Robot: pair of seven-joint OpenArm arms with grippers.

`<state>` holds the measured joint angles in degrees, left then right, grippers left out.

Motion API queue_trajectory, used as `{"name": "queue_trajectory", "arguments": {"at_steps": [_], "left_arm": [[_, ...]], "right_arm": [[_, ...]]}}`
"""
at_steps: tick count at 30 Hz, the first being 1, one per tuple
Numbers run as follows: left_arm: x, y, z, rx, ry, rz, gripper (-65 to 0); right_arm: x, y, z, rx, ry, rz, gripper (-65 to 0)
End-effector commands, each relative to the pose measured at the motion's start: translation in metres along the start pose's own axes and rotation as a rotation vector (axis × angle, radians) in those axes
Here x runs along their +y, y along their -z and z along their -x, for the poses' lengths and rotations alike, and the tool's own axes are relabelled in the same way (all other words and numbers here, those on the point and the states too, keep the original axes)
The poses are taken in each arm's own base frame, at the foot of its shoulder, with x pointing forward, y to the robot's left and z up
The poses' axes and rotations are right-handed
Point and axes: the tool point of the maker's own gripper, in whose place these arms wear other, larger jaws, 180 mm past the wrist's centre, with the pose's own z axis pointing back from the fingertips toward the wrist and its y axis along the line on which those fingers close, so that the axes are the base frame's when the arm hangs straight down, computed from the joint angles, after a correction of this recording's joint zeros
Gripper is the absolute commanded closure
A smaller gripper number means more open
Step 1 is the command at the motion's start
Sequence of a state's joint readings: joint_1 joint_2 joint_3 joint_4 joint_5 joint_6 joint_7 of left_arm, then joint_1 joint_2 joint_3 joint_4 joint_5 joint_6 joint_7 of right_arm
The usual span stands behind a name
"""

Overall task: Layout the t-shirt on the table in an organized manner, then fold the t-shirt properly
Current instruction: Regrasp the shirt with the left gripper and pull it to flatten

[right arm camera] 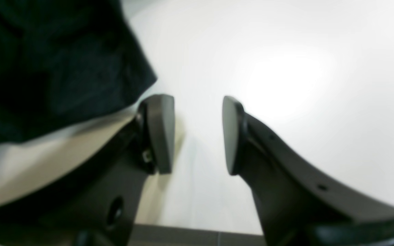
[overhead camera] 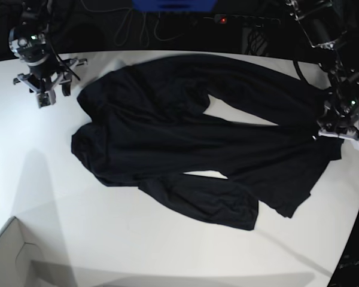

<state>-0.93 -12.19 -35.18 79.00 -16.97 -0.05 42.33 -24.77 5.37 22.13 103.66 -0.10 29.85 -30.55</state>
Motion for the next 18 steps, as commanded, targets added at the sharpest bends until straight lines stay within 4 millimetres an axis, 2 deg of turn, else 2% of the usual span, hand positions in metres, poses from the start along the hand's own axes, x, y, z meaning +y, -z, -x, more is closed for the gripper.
{"name": "queue_trajectory", "arguments": {"at_steps": [1, 4, 5, 10, 11, 14, 16, 18], "left_arm": [[-0.002, -0.007, -0.024, -0.065, 0.012, 0.006, -29.8], [-0.008, -0.019, -0.026, -0.095, 0.025, 0.022, -36.9], [-0.012, -0.024, -0.033, -0.121, 0.030, 0.030, -38.2], [-0.008, -0.045, -0.063, -0.229, -0.024, 0.022, -38.6], [-0.013, -0.046, -0.073, -0.251, -0.034, 0.031, -38.6], [-0.024, -0.033, -0.092, -0.264, -0.083, 0.056, -38.6], [-0.028, -0.013, -0.100, -0.231, -0.107, 0.063, -38.6], [-0.041, 0.011, -0.102, -0.174, -0.124, 0.084, -38.8]], "right_arm": [[-0.003, -0.004, -0.010, -0.037, -0.025, -0.004, -23.8], [-0.005, -0.004, -0.011, -0.038, -0.032, -0.001, -23.8], [-0.006, -0.003, -0.015, -0.047, -0.032, 0.001, -23.8], [-0.007, -0.001, -0.019, -0.052, -0.021, 0.008, -23.8], [-0.005, 0.000, -0.018, -0.051, -0.014, 0.006, -23.8], [-0.001, 0.000, -0.017, -0.051, 0.000, 0.003, -23.8], [0.006, 0.001, -0.017, -0.054, 0.022, -0.005, -23.8], [0.008, 0.001, -0.017, -0.054, 0.031, -0.008, -23.8]]}}
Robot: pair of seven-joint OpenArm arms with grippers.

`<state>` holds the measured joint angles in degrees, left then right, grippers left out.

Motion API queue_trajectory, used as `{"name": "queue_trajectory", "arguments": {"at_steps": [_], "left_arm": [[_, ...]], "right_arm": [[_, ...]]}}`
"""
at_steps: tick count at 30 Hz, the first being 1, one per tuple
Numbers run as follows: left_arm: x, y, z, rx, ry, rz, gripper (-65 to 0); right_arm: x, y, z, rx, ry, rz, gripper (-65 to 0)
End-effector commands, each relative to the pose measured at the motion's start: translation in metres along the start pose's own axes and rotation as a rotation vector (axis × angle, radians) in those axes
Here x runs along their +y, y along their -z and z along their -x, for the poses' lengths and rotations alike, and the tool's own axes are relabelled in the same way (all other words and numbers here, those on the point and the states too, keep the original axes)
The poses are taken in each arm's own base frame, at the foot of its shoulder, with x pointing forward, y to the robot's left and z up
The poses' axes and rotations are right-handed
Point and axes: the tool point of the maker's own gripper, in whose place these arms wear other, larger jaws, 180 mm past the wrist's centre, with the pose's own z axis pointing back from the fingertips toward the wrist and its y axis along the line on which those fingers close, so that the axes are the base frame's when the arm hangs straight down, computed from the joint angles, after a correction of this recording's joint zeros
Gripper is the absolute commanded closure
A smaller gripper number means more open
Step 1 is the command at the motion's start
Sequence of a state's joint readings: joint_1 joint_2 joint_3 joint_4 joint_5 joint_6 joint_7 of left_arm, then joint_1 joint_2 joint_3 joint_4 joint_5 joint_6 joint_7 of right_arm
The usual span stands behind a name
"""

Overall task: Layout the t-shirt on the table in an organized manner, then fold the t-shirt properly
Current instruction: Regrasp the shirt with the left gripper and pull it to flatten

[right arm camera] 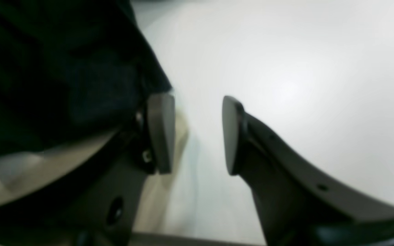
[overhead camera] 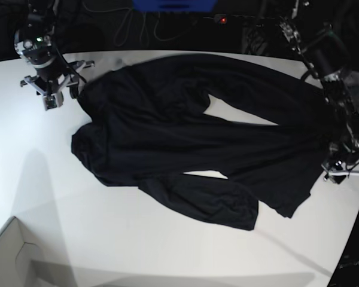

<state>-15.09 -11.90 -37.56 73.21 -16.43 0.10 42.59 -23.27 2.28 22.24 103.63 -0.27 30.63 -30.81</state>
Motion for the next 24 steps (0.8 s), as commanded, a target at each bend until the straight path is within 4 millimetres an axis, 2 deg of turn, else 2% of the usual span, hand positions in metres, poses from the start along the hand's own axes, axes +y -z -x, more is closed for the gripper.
{"name": "queue_trajectory", "arguments": {"at_steps": [1, 5, 7, 9, 12, 19, 24], "left_arm": [[-0.009, 0.006, -0.023, -0.034, -0.004, 0.024, -38.8], [-0.039, 0.034, -0.025, -0.025, 0.000, 0.063, -38.8], [-0.060, 0.041, -0.030, -0.068, 0.039, 0.092, -38.8], [-0.079, 0.044, -0.032, -0.103, 0.088, 0.119, -38.8], [-0.098, 0.051, -0.025, -0.116, 0.147, 0.142, -38.8], [-0.118, 0.066, 0.000, -0.080, 0.161, 0.157, -38.7], [-0.136, 0.074, -0.002, -0.075, 0.133, 0.171, -38.7]], "right_arm": [[-0.004, -0.003, -0.009, -0.032, -0.007, 0.013, -23.8], [-0.017, -0.009, -0.001, -0.023, 0.044, 0.061, -23.8], [-0.031, -0.014, 0.005, -0.017, 0.076, 0.106, -23.8], [-0.038, -0.016, 0.007, -0.014, 0.085, 0.124, -23.8], [-0.046, -0.017, 0.003, -0.019, 0.060, 0.135, -23.8], [-0.067, -0.016, -0.014, -0.047, 0.002, 0.159, -23.8], [-0.071, -0.014, -0.025, -0.071, -0.005, 0.166, -23.8]]}}
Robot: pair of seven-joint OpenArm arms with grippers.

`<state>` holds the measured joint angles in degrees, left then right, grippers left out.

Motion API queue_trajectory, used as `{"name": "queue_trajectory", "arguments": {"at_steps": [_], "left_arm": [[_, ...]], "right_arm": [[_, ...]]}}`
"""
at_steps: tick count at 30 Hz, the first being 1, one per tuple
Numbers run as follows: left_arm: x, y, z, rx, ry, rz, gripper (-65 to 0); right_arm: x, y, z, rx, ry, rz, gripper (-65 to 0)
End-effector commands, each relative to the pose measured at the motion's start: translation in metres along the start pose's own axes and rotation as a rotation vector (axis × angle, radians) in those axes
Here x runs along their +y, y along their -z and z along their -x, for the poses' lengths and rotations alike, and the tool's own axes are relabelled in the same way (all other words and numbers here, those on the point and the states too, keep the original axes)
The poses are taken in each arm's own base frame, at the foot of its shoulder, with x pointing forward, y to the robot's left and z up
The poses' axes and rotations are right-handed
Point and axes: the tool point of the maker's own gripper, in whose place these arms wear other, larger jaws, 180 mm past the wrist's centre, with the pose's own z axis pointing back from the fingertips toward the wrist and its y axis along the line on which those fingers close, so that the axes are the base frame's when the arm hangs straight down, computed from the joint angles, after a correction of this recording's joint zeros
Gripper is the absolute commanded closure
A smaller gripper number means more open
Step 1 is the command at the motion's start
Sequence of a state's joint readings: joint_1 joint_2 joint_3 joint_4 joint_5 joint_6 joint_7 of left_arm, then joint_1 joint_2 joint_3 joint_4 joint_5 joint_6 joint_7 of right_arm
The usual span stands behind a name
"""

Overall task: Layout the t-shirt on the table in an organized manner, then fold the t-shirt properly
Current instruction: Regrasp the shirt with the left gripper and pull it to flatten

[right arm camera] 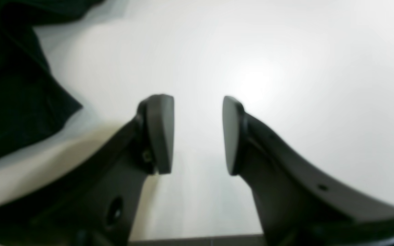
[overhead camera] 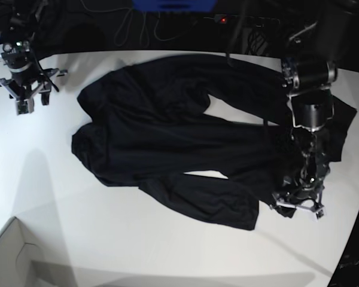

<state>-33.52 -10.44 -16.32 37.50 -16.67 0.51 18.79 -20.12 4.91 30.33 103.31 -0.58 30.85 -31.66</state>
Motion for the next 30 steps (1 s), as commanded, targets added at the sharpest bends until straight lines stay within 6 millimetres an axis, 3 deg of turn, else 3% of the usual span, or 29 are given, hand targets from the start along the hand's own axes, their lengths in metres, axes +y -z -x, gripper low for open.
{"name": "queue_trajectory", "arguments": {"at_steps": [1, 7, 17, 19, 23, 30], "left_arm": [[-0.013, 0.001, -0.037, -0.077, -0.008, 0.022, -38.7], [-0.044, 0.011, -0.033, -0.071, -0.043, 0.055, -38.6], [-0.058, 0.023, -0.001, -0.037, 0.173, 0.043, -38.0], [-0.059, 0.023, 0.001, -0.030, 0.179, 0.045, -31.3], [-0.050, 0.023, 0.011, -0.015, 0.176, 0.034, 0.0], [-0.029, 0.022, 0.018, -0.004, 0.175, 0.009, -0.1]], "right_arm": [[-0.006, -0.001, -0.018, -0.062, -0.007, 0.011, -23.8], [-0.006, -0.001, -0.019, -0.064, -0.007, 0.011, -23.8], [-0.007, -0.004, -0.008, -0.039, -0.010, 0.011, -23.8], [-0.006, -0.004, -0.008, -0.039, -0.009, 0.011, -23.8], [-0.005, -0.003, -0.004, -0.030, -0.002, 0.007, -23.7], [-0.003, 0.004, 0.011, 0.011, 0.018, -0.006, -23.5]]}}
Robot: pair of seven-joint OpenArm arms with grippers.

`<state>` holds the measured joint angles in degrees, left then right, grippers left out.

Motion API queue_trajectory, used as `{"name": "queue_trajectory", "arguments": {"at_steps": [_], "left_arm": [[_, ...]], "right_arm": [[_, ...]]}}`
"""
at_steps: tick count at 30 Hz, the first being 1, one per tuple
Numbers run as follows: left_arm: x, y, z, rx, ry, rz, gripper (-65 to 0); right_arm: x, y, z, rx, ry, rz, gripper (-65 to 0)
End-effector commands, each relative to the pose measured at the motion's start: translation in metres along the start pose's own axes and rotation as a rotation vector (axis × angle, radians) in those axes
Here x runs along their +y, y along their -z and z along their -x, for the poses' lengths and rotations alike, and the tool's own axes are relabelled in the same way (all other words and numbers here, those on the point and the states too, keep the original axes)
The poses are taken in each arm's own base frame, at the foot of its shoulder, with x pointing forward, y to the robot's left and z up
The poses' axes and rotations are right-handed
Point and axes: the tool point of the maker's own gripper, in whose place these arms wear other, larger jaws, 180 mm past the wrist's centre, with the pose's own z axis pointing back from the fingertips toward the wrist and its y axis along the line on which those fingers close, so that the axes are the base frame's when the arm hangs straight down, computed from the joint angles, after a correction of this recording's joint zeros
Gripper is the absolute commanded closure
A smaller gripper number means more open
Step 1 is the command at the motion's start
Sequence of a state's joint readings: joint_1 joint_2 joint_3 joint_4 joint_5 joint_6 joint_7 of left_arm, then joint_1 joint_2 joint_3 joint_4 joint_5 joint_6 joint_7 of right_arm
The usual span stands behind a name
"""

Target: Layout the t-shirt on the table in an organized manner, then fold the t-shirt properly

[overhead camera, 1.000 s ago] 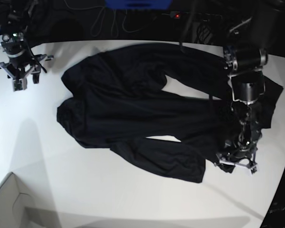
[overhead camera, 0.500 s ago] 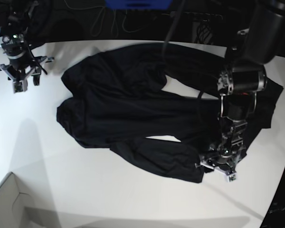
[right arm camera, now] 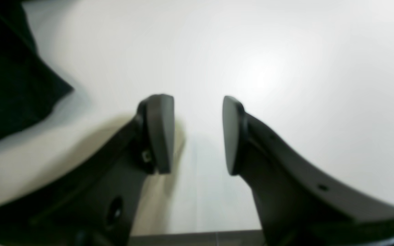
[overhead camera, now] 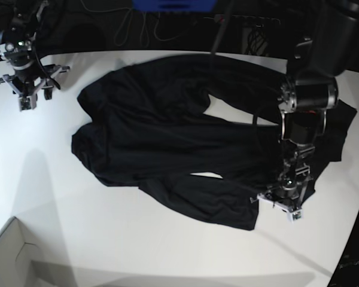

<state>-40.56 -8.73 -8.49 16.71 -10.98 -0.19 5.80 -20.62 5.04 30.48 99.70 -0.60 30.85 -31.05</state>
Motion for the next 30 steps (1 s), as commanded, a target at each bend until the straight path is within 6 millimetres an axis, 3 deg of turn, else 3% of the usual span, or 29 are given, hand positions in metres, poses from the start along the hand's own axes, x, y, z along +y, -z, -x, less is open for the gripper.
{"name": "queue_trajectory", "arguments": {"at_steps": [1, 4, 6, 13, 16, 20, 27, 30], "left_arm": [[-0.004, 0.000, -0.027, -0.055, -0.006, 0.007, -0.1], [0.000, -0.007, -0.032, -0.077, -0.064, 0.018, -0.1], [0.014, -0.017, -0.047, -0.096, -0.148, 0.026, -0.1], [0.016, -0.083, -0.093, -0.214, -0.242, 0.137, -0.1], [0.029, -0.109, -0.094, -0.242, -0.260, 0.142, -0.1], [0.059, -0.133, -0.069, -0.229, -0.313, 0.116, -0.1], [0.131, -0.176, -0.009, -0.198, -0.431, 0.006, -0.1], [0.154, -0.186, 0.011, -0.179, -0.483, -0.032, -0.1]], "right_arm": [[-0.006, -0.003, -0.012, -0.042, -0.006, 0.010, -23.5], [-0.006, -0.002, -0.013, -0.044, -0.006, 0.011, -23.5], [-0.006, -0.002, -0.013, -0.044, -0.006, 0.011, -23.5], [-0.006, -0.002, -0.014, -0.047, -0.006, 0.012, -23.5], [-0.006, -0.002, -0.015, -0.049, -0.006, 0.012, -23.5], [-0.006, -0.002, -0.015, -0.050, -0.006, 0.012, -23.5], [-0.005, -0.001, -0.016, -0.054, -0.007, 0.009, -23.5], [-0.004, -0.001, -0.017, -0.058, -0.007, 0.007, -23.5]]}}
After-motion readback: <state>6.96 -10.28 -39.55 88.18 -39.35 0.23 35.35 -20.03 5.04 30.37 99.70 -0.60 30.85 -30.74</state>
